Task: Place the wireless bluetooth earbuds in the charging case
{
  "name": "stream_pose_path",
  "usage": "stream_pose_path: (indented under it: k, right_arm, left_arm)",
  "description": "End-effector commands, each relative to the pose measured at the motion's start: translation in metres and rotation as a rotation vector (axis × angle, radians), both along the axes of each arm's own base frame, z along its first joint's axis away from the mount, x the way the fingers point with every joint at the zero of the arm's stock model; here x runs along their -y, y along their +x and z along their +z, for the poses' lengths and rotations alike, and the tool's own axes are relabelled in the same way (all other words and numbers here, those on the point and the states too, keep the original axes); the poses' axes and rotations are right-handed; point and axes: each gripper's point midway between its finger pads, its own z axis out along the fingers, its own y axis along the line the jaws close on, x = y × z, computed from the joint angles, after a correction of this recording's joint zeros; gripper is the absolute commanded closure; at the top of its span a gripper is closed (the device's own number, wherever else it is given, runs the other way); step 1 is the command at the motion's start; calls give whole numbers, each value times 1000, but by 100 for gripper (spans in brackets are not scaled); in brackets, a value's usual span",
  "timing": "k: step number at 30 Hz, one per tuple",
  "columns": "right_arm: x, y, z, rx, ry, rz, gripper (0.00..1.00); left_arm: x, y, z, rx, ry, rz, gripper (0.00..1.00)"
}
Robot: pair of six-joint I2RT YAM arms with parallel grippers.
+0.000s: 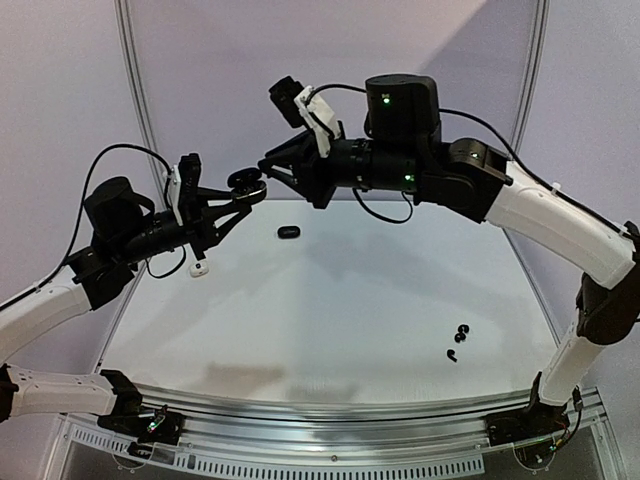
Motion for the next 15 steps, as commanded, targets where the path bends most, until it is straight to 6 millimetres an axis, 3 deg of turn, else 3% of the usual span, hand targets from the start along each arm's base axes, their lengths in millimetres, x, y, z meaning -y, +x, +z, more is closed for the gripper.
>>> stream_pose_path:
  k: [1, 7, 15]
  right_arm:
    - [-21, -17, 24, 122, 85, 139, 100]
    - [-30, -14, 10, 142, 51, 149, 100]
    - [-25, 10, -3, 196, -26, 19, 100]
  left_arm:
    - [3, -3, 6, -18, -43, -17, 100]
    - [5, -3, 5, -34, -47, -27, 100]
    - [7, -4, 4, -25, -33, -44, 100]
